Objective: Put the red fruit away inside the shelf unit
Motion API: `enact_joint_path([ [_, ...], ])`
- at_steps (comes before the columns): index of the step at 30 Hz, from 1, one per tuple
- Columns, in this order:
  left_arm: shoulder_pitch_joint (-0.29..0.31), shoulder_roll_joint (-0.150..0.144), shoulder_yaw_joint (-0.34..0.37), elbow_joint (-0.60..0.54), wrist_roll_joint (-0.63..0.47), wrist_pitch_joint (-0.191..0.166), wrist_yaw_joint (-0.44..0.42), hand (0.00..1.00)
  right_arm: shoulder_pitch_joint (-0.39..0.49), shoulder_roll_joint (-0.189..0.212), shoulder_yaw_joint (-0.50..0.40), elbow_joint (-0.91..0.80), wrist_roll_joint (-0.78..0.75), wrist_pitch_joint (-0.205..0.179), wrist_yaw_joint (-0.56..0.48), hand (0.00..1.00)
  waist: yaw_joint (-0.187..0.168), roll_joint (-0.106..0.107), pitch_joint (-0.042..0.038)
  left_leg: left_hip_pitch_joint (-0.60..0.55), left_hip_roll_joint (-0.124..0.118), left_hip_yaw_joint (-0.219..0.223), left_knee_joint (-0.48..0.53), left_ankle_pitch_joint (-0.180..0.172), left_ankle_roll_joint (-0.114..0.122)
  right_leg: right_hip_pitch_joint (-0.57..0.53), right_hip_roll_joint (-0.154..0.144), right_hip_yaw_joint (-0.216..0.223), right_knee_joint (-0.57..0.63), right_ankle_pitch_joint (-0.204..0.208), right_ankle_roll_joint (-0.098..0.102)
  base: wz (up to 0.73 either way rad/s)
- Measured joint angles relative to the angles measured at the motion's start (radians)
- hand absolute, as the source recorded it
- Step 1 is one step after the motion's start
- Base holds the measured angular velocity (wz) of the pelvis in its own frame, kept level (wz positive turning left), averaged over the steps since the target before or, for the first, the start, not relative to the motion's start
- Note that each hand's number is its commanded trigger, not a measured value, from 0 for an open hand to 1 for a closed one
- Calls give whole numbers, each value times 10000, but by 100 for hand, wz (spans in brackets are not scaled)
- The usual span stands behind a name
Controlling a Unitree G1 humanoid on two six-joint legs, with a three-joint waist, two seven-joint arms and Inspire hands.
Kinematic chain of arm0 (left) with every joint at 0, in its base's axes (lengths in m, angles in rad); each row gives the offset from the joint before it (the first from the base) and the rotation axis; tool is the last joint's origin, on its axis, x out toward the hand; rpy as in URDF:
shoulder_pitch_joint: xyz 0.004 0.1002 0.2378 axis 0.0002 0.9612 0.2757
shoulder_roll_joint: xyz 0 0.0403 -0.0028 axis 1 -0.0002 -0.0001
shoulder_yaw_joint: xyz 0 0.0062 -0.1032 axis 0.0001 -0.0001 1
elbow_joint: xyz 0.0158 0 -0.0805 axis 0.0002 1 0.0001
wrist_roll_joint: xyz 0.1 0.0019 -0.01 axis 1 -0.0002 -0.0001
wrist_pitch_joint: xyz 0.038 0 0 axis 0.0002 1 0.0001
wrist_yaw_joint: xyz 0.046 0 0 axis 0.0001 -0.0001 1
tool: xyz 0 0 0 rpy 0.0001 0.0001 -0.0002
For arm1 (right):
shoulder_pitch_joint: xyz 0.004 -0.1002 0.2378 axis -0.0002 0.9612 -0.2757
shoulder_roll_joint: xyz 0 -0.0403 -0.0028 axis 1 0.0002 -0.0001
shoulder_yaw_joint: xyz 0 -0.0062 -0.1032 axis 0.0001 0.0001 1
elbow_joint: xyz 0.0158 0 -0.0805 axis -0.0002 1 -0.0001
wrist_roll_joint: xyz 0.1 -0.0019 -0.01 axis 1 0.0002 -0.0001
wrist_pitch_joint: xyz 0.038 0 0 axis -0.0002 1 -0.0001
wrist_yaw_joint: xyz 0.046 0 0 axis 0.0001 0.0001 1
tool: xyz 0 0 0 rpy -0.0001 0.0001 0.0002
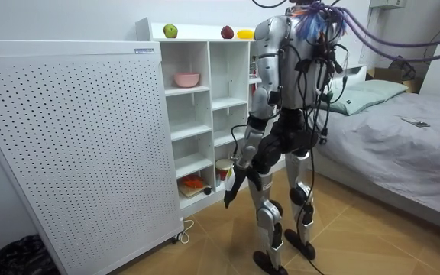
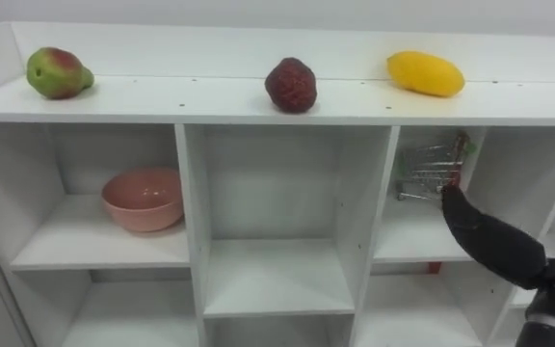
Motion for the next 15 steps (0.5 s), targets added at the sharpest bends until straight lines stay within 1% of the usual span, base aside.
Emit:
enact_joint_path([
  [1,-77,3,-1,6,1,-31,0,0,-101,1,6,3,-46,-10,44,0,48,-37,32,-7,-1,-1,2,0,0,-8,0,0,0,0,0,0],
  [2,-119,8,0,12,10,-80,-7,0,-277,1,5,2,-257,-10,49,0,124,-49,41,-30,-4,-24,20,0,0,-67,-3,-8,0,0,-1,0],
  [3,-163,14,1,12,12,-110,-22,0,-415,-3,5,2,-326,-19,82,0,118,-56,47,-60,-8,-37,29,0,0,-86,-8,-17,-5,0,-1,4],
  [5,-231,61,-7,73,8,-139,-88,0,-789,-179,5,3,-258,-47,210,0,117,-88,50,-161,-21,-144,72,1,2,-118,-24,-146,-7,0,-1,12],
  [6,-310,116,-7,136,6,-139,-101,0,-1015,-383,14,4,-3,-47,330,0,189,-114,60,-166,-16,-196,76,5,1,-112,-20,-168,-6,0,0,9],
  [7,-393,152,7,138,14,-137,-104,0,-1295,-511,25,24,194,-46,425,0,263,-141,52,-154,-2,-204,71,7,-3,-104,-8,-165,-12,0,0,6],
  [9,-406,160,3,162,21,-130,-106,0,-1758,-612,76,96,253,-46,543,0,305,-152,54,-138,-1,-243,67,11,-8,-76,-9,-191,-20,0,0,5],
  [10,-412,164,6,161,28,-126,-106,0,-2090,-614,153,258,251,-48,589,0,309,-170,46,-134,0,-261,66,12,-9,-68,-11,-263,-20,0,0,6],
  [12,-434,191,7,153,79,-122,-105,0,-2350,-613,191,482,253,-44,734,0,317,-236,10,-131,-2,-312,85,13,-8,-37,-21,-371,-20,0,-1,10],
  [13,-451,204,8,137,245,-122,-97,0,-2368,-613,216,494,252,-43,826,0,424,-276,20,-137,-14,-395,123,13,-8,17,-29,-415,-17,0,-1,15],
  [15,-570,203,9,129,340,-121,-76,0,-2385,-613,224,494,254,-43,961,0,508,-325,39,-142,-19,-435,166,13,-8,24,-34,-418,-10,0,-1,10],
])
